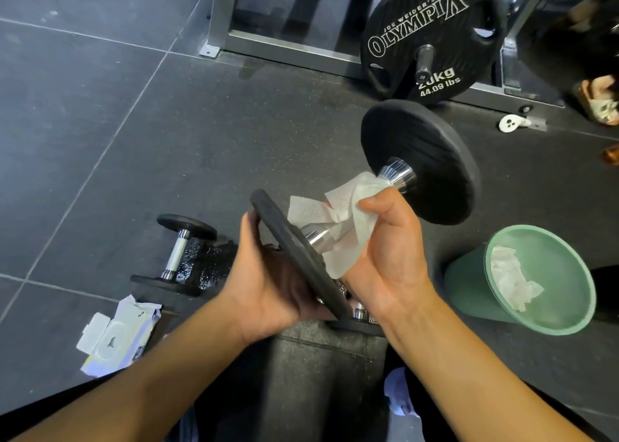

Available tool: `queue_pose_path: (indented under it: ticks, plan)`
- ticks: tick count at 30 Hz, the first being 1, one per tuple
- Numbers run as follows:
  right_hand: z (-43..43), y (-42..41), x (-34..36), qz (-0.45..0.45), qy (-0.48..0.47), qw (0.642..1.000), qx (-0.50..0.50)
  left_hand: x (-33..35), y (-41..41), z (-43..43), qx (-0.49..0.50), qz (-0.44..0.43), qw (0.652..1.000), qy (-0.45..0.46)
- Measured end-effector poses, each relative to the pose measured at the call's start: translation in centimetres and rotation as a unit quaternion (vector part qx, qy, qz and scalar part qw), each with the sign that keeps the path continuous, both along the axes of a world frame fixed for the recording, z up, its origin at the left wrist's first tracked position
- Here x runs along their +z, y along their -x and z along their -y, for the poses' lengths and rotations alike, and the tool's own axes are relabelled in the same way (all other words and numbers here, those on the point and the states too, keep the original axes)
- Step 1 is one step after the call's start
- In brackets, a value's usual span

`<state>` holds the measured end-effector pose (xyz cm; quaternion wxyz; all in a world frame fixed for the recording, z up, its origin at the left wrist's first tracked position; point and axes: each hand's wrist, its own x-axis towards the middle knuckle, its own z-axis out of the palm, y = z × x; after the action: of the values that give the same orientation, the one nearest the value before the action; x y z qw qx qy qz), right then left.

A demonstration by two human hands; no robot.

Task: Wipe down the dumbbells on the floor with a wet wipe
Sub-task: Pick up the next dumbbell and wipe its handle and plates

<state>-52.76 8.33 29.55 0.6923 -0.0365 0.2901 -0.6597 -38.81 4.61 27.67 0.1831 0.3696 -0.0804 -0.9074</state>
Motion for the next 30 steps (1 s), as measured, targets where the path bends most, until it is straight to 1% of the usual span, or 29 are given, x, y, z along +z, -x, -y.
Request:
queue_pose_path:
  ticks: [2, 4, 5, 6, 7, 8, 9, 10, 11, 12, 13, 14, 15, 16, 17, 18, 19, 20, 21, 22, 23, 24, 25, 26, 27, 28, 30]
  plan:
    - [0.1, 0.1, 0.1, -0.004, 0.005, 1.000, 0.010, -0.5, 0.0, -0.1, 0.015, 0.010, 1.000, 0.002]
    - [0.4, 0.1, -0.1, 0.003, 0.004, 1.000, 0.012, -0.7, 0.1, 0.3, 0.058, 0.025, 0.995, 0.082]
    - [0.5, 0.2, -0.2, 0.006, -0.001, 1.000, 0.009, -0.6, 0.2, 0.6, 0.101, 0.029, 0.984, 0.144]
    - [0.5, 0.2, -0.3, 0.007, -0.008, 1.000, 0.007, -0.5, 0.2, 0.9, 0.141, 0.043, 0.962, 0.231]
    - [0.5, 0.3, -0.4, 0.004, -0.014, 1.000, 0.011, -0.5, 0.0, 1.1, 0.154, 0.061, 0.917, 0.362]
    - [0.5, 0.3, -0.4, 0.002, -0.013, 1.000, 0.019, -0.4, -0.3, 1.1, 0.140, 0.101, 0.838, 0.517]
    - [0.5, 0.3, -0.4, 0.000, -0.012, 0.999, 0.032, -0.5, -0.5, 1.1, 0.108, 0.163, 0.717, 0.670]
    - [0.4, 0.2, -0.5, 0.004, -0.014, 0.999, 0.048, -0.6, -0.8, 0.9, 0.088, 0.208, 0.573, 0.788]
    - [0.3, 0.1, -0.6, 0.012, -0.014, 0.998, 0.061, -1.0, -1.1, 0.8, 0.080, 0.229, 0.434, 0.868]
    - [0.3, -0.1, -0.7, 0.016, -0.015, 0.998, 0.067, -1.3, -1.4, 0.8, 0.080, 0.242, 0.322, 0.912]
    - [0.3, -0.3, -0.7, 0.014, -0.018, 0.997, 0.068, -1.6, -1.4, 0.7, 0.087, 0.251, 0.250, 0.931]
    - [0.4, -0.4, -0.8, 0.009, -0.022, 0.998, 0.066, -2.2, -1.5, 0.8, 0.097, 0.254, 0.223, 0.936]
    - [0.5, -0.4, -0.7, 0.009, -0.022, 0.998, 0.062, -2.4, -1.5, 0.7, 0.102, 0.256, 0.235, 0.932]
    - [0.5, -0.3, -0.6, 0.009, -0.021, 0.998, 0.052, -2.7, -1.5, 0.8, 0.100, 0.253, 0.280, 0.921]
    - [0.6, -0.2, -0.6, 0.010, -0.018, 0.999, 0.040, -2.6, -1.6, 1.0, 0.093, 0.246, 0.362, 0.894]
    - [0.6, -0.1, -0.5, 0.011, -0.013, 0.999, 0.029, -2.7, -1.6, 1.2, 0.087, 0.234, 0.470, 0.847]
    - [0.6, -0.1, -0.2, 0.011, -0.011, 1.000, 0.021, -2.1, -1.5, 1.1, 0.086, 0.208, 0.597, 0.770]
    - [0.6, 0.0, -0.2, 0.018, -0.011, 1.000, 0.015, -1.3, -1.3, 1.0, 0.105, 0.163, 0.732, 0.653]
    - [0.6, -0.1, -0.1, 0.022, -0.012, 1.000, 0.013, -0.4, -1.0, 0.8, 0.129, 0.101, 0.849, 0.503]
    - [0.5, -0.1, -0.2, 0.023, -0.012, 1.000, 0.013, 0.1, -0.8, 0.6, 0.123, 0.058, 0.930, 0.342]
    - [0.6, -0.2, -0.1, 0.019, -0.013, 1.000, 0.013, 0.4, -0.6, 0.5, 0.077, 0.032, 0.972, 0.218]
    - [0.6, -0.2, -0.2, 0.015, -0.014, 1.000, 0.009, 0.3, -0.7, 0.3, 0.039, 0.023, 0.990, 0.135]
    - [0.7, -0.3, -0.2, 0.010, -0.018, 1.000, 0.005, 0.2, -0.7, 0.1, 0.028, 0.018, 0.997, 0.074]
    - [0.7, -0.3, -0.2, 0.009, -0.021, 1.000, 0.004, 0.0, -0.8, -0.1, 0.037, 0.021, 0.998, 0.035]
    - [0.8, -0.4, -0.2, 0.008, -0.022, 1.000, 0.004, -0.2, -0.9, -0.2, 0.044, 0.019, 0.999, 0.021]
    - [0.9, -0.5, -0.3, 0.008, -0.023, 1.000, 0.004, -0.5, -0.9, -0.2, 0.048, 0.022, 0.998, 0.027]
    - [1.0, -0.7, -0.4, 0.017, -0.026, 1.000, 0.002, -0.5, -0.7, 0.0, 0.060, 0.024, 0.995, 0.072]
